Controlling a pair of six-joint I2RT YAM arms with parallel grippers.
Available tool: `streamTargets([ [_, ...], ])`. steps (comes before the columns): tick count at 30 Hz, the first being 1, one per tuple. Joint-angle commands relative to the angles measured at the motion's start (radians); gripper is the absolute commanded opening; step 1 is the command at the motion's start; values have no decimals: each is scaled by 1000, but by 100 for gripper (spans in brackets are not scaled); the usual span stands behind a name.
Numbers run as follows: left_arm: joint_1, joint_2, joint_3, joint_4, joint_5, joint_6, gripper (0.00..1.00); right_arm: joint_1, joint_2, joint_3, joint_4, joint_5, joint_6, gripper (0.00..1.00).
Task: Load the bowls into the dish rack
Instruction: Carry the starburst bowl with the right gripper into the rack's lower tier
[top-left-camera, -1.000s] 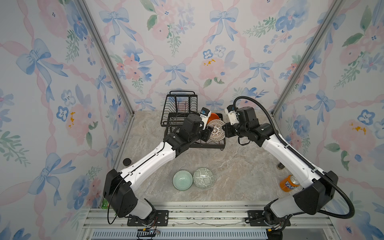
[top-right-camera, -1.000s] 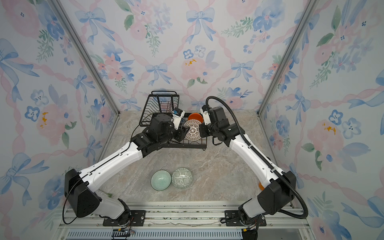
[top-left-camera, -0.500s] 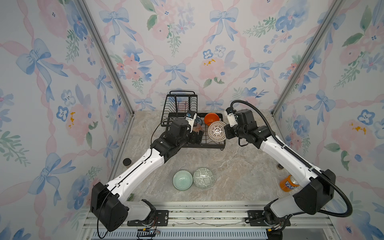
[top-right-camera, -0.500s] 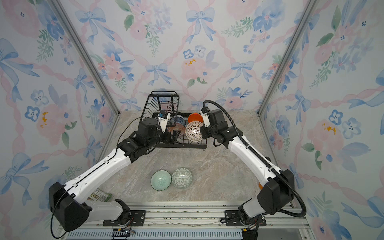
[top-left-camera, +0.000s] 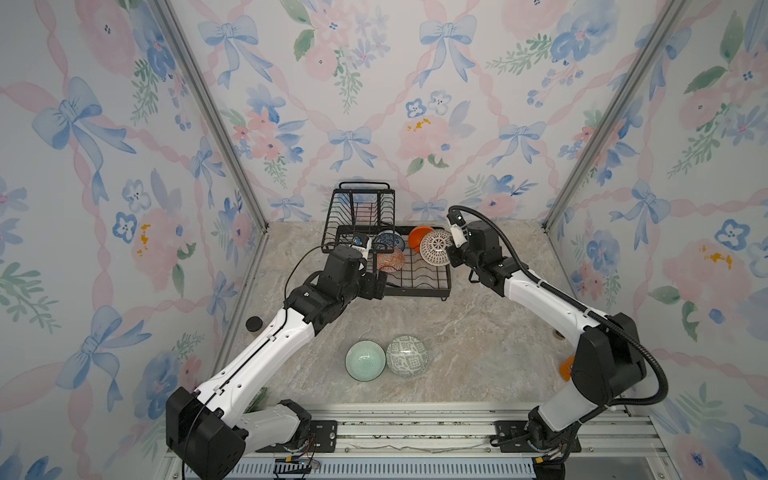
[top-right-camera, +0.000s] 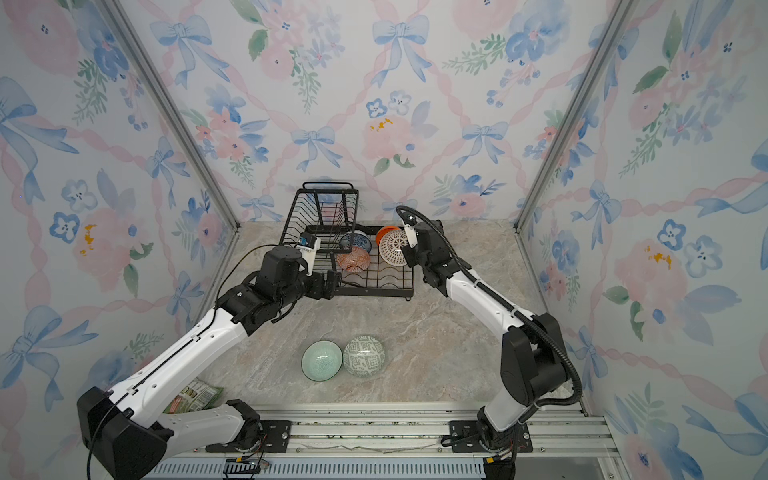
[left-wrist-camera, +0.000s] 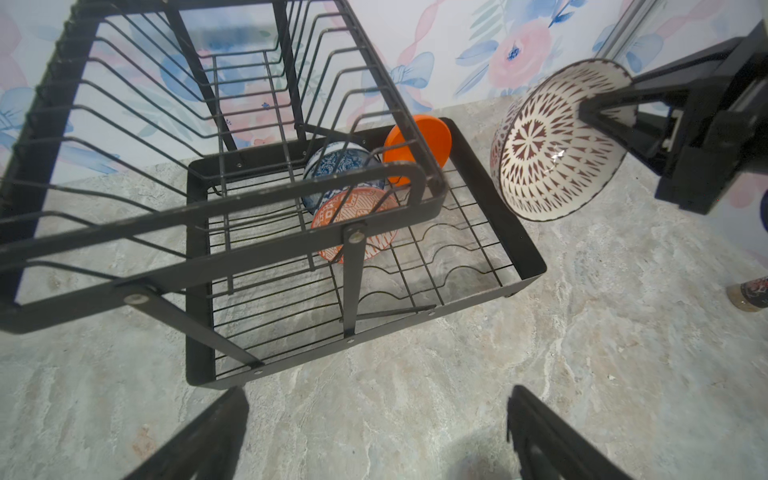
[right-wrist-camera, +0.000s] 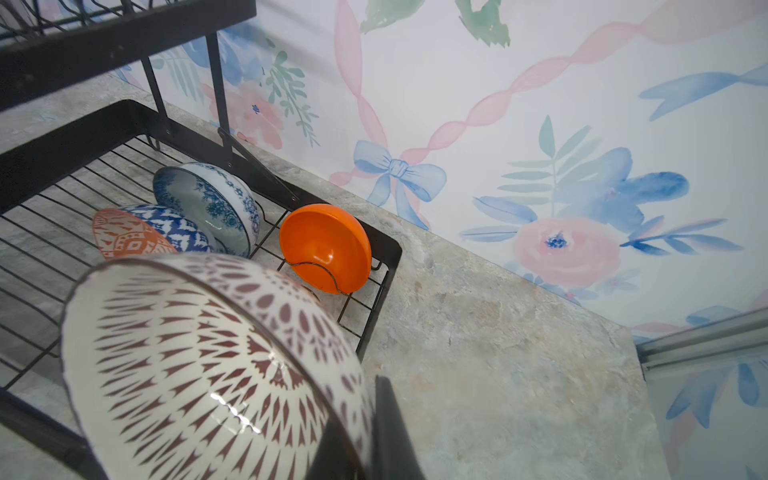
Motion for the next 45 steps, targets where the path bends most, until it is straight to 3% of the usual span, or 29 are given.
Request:
streamTargets([
  [1,13,-20,-23,-53,1,-26,98,-4,43,-25,273,16,-115,0],
  [7,31,-16,-44,-61,21,-26,98,-1,134,-54,472,17,-251,0],
  [25,49,-12,-59,-60,41,-20,98,33,368,2,743,109,-556,0],
  [45,51,-13,-70,-58,48,-20,98,50,474,39,878,113,-803,0],
])
